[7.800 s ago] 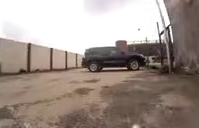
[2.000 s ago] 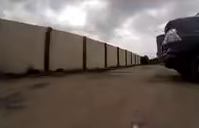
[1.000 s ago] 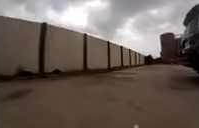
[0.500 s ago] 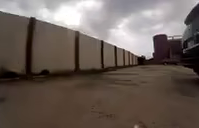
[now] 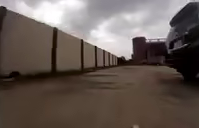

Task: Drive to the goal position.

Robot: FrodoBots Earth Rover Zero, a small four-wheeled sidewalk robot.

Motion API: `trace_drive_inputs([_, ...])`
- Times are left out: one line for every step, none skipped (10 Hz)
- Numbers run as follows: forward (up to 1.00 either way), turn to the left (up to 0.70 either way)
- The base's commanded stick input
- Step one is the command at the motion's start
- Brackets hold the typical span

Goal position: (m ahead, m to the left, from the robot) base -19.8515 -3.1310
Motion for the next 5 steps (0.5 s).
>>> trace_drive_inputs([1.00, 0.00])
trace_drive_inputs([1.00, 0.00])
trace_drive_inputs([1.00, 0.00])
trace_drive_inputs([1.00, 0.00])
trace_drive_inputs([1.00, 0.00])
